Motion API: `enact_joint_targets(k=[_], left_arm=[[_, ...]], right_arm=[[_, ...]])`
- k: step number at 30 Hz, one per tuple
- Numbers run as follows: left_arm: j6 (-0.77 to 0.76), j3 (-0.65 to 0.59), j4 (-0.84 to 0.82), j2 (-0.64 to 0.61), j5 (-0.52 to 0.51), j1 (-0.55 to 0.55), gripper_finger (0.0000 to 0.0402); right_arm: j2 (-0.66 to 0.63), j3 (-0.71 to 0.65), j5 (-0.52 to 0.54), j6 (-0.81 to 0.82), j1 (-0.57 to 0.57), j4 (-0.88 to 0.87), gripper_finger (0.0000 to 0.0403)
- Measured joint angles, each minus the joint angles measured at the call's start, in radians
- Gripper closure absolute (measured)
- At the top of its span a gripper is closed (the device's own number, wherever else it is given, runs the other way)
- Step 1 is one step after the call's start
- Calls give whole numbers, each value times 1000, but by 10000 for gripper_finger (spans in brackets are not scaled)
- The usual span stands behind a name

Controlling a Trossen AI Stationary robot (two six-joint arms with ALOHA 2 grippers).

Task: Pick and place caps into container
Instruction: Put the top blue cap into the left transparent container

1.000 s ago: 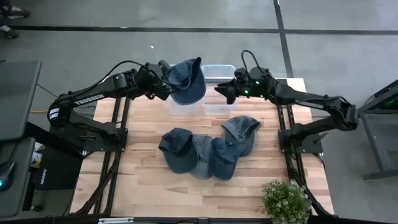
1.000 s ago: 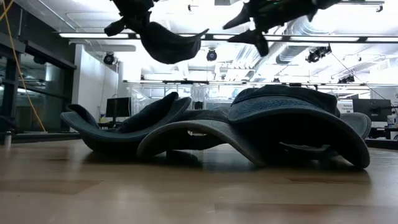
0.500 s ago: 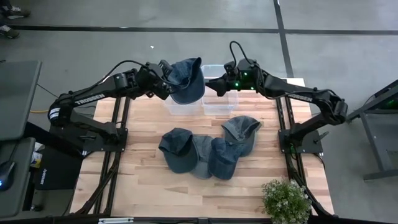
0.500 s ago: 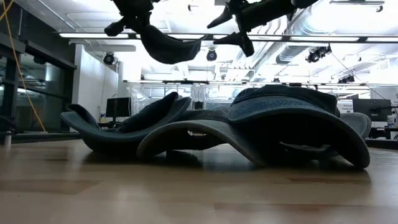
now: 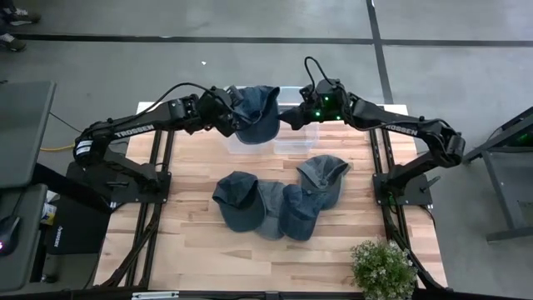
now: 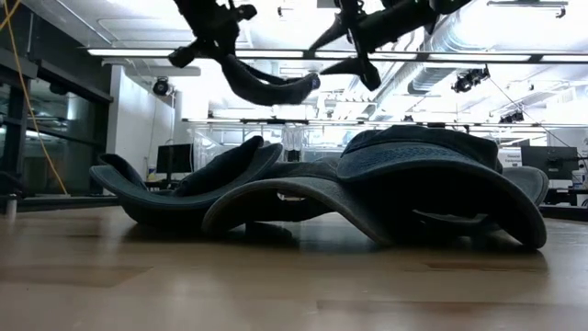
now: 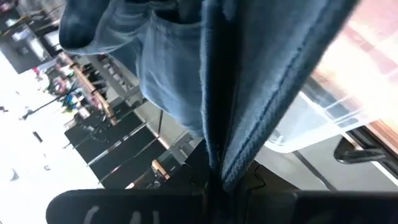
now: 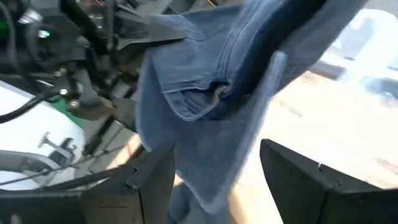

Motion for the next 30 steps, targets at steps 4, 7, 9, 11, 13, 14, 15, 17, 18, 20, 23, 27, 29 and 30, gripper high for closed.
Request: enact_joint_targets(k=[4,7,9,11,13,14,15,17,18,20,23,27,29,30], left_arm=[[7,0,-33,0,0,1,394],[7,0,-55,0,1,2,394],[7,0,-73,-1,11,6,394],[12,0,-83,-1,34,28,394],[32,0,-89,-1,37,48,394],[47,0,-85,2,39,61,394],[55,0,-79,6,49,73,394],[55,0,-88,11,78,100,394],[56,0,-94,11,87,115,394],[56,0,-85,10,108,142,394],[69,0,-84,12,134,173,394],[83,-1,-87,41,153,198,394],[99,-1,-81,48,170,207,394],[110,0,-77,53,177,208,394]], right_arm=[[-15,0,-21,-38,-24,-92,176],[-37,0,-28,-80,-37,-162,176],[-53,0,-30,-107,-45,-192,176],[-67,0,-30,-114,-47,-198,176],[-79,0,-30,-116,-47,-199,176],[-83,0,-30,-118,-47,-200,176],[-85,0,-30,-121,-47,-200,176],[-87,0,-31,-123,-47,-206,176],[-87,0,-33,-123,-47,-213,176],[-87,0,-33,-136,-47,-222,176],[-87,0,-33,-138,-47,-228,176],[-87,0,-33,-142,-47,-237,176],[-87,0,-33,-142,-47,-237,176],[-87,0,-31,-142,-47,-237,176]])
